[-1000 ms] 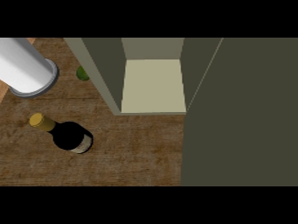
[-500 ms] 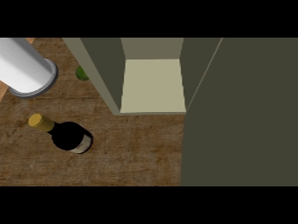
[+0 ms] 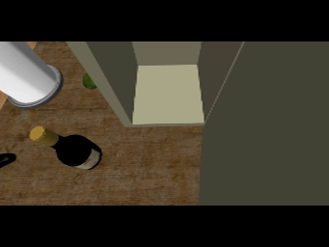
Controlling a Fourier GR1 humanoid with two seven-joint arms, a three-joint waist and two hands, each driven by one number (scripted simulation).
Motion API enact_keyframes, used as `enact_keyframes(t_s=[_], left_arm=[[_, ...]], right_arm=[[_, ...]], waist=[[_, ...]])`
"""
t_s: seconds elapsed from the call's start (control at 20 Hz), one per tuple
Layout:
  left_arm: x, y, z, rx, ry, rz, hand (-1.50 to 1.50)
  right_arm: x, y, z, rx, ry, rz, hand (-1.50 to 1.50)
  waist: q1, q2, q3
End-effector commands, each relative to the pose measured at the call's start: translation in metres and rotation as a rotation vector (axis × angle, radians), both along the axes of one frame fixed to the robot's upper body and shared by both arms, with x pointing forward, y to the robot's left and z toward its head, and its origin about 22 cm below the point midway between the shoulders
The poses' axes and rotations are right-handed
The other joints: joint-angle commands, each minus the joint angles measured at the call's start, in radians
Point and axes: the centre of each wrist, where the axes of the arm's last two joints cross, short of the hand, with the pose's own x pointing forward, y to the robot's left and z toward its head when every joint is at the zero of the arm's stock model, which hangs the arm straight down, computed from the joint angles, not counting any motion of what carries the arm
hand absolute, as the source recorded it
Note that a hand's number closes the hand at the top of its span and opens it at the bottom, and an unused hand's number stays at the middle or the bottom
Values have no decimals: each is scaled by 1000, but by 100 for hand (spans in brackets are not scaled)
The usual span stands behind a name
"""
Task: Pick up the wine, place it into the cabinet and close the cabinet
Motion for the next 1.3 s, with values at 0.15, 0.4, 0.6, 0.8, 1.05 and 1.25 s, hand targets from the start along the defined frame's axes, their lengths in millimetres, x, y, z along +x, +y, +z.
enact_keyframes(t_s=[0.15,0.4,0.6,0.8,1.05,1.25], left_arm=[[7,20,-51,47,52,90,-150],[8,18,-99,8,70,40,-150],[3,22,-116,4,122,26,-150],[22,17,-137,-22,121,13,-150],[5,8,-165,-96,115,-103,-150],[11,16,-182,-143,122,-102,-150]], right_arm=[[-19,-5,19,92,-53,43,-150],[-19,-11,24,69,-50,56,-150],[-20,-16,18,72,-43,46,-150],[-34,-9,24,75,-43,57,-150],[-34,-7,27,67,-52,61,-150],[-35,-4,27,62,-41,60,-150]], waist=[[8,0,0],[9,1,0],[11,-1,0],[-1,0,-1],[8,-1,0],[4,0,-1]])
